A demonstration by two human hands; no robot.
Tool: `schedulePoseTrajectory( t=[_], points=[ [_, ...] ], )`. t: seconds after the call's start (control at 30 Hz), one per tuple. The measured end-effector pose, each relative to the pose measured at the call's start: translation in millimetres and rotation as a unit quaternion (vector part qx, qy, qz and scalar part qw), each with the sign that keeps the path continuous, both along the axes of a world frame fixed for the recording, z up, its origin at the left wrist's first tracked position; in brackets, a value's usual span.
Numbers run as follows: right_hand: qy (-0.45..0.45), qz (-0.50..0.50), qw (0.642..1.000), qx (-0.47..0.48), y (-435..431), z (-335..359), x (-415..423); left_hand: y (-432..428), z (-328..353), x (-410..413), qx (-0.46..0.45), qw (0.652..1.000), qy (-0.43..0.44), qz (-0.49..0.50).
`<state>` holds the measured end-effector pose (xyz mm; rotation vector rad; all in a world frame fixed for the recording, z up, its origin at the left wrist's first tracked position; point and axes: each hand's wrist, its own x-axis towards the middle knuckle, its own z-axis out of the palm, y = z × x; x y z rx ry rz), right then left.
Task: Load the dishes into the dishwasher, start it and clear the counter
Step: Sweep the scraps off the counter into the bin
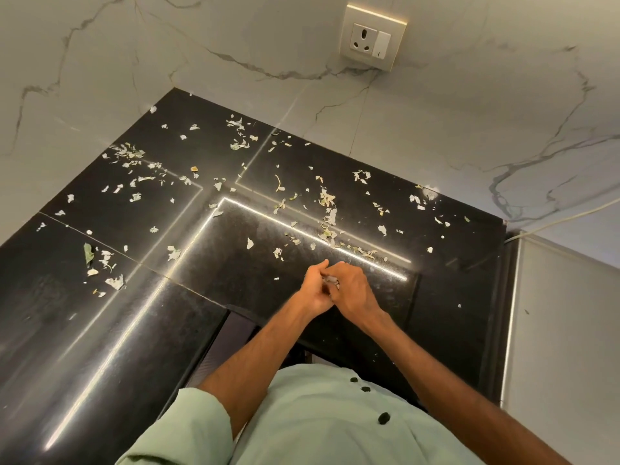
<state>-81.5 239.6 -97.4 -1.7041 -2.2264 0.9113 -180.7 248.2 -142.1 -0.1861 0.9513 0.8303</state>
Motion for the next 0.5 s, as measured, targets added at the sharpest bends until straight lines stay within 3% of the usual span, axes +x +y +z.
schedulePoseTrajectory(
  t=[0.1,0.27,0.37,0.43,0.5],
  points=[
    [0.013,-0.007,1.000,-0.010,-0.9,11.2,-1.6,4.0,-1.8,-4.0,-0.007,1.000,0.009,0.011],
    [0.152,-0.086,0.981,0.086,-3.2,32.7,22.7,11.5,0.1,-5.6,-0.006,0.998,-0.021,0.061],
    [0.141,-0.171,0.965,0.143,-4.7,20.9,52.1,15.0,0.3,-13.1,-0.003,0.995,-0.047,0.086],
    [0.131,-0.197,0.966,0.105,-18.0,-4.1,78.8,15.0,-1.0,-18.3,0.011,0.995,-0.048,0.086],
    [0.064,-0.180,0.981,0.047,-44.8,-37.1,105.7,12.9,-4.4,-23.0,0.011,0.994,-0.057,0.096]
  ],
)
